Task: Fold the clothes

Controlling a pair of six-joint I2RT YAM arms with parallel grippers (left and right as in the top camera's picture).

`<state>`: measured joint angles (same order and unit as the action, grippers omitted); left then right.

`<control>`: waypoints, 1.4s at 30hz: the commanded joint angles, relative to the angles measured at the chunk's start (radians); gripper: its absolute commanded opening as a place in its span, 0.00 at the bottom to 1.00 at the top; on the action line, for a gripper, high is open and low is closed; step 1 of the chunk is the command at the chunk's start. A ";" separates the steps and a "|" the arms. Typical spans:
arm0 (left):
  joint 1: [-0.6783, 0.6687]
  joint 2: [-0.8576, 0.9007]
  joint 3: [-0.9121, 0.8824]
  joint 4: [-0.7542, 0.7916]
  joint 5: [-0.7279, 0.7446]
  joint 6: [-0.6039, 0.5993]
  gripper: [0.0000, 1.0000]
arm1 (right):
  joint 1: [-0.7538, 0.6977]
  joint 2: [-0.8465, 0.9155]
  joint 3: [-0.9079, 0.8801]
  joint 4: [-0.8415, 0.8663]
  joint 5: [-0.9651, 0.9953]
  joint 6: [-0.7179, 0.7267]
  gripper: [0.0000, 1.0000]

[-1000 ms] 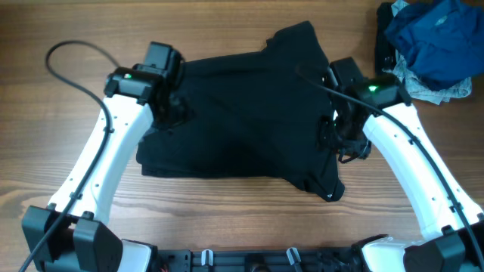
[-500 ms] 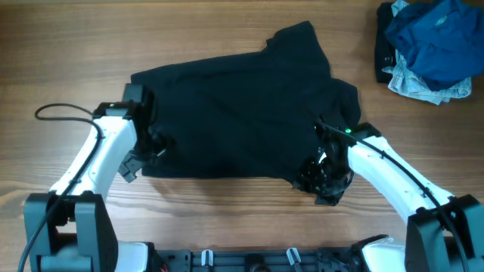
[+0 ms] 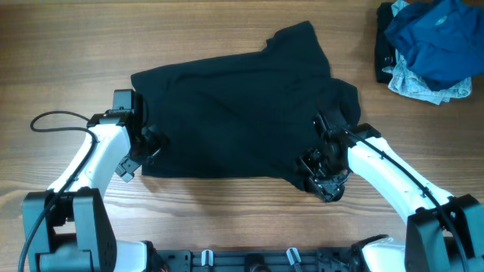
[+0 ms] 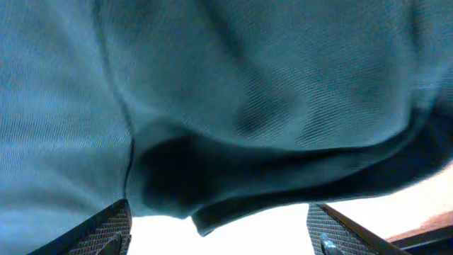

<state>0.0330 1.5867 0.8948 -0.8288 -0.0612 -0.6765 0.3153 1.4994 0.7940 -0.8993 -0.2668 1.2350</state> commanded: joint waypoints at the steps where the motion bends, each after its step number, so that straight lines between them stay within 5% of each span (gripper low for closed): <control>1: 0.005 0.007 -0.006 0.002 0.010 0.018 1.00 | 0.005 -0.006 -0.003 -0.005 0.093 0.085 0.80; 7: 0.005 0.007 -0.008 0.000 0.046 0.018 0.76 | 0.005 0.000 -0.029 0.003 0.122 0.077 0.51; 12: 0.005 0.007 -0.055 0.008 0.046 0.018 0.31 | 0.005 0.000 -0.052 0.016 0.121 0.077 0.13; 15: 0.005 0.007 -0.060 0.008 0.046 0.036 0.04 | 0.005 0.000 -0.052 0.016 0.118 0.077 0.04; 22: 0.003 -0.039 -0.059 -0.119 0.053 0.041 0.04 | 0.005 -0.019 0.027 -0.097 0.247 0.074 0.04; 29: 0.004 -0.293 -0.059 -0.177 0.053 0.041 0.06 | 0.005 -0.030 0.109 -0.115 0.294 0.039 0.04; 31: 0.004 -0.288 -0.059 -0.155 0.053 0.077 0.81 | 0.005 -0.035 0.111 -0.100 0.294 0.018 0.04; 32: 0.004 -0.267 -0.059 -0.154 0.053 0.103 1.00 | 0.005 -0.035 0.111 -0.100 0.294 0.016 0.04; 38: 0.005 -0.103 -0.059 -0.114 0.055 0.103 1.00 | 0.005 -0.035 0.111 -0.095 0.294 -0.006 0.05; 42: 0.005 -0.045 -0.059 -0.105 0.057 0.096 0.72 | 0.005 -0.035 0.111 -0.071 0.294 -0.049 0.06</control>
<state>0.0330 1.5177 0.8402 -0.9382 -0.0124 -0.5816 0.3153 1.4807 0.8852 -0.9817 0.0006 1.2240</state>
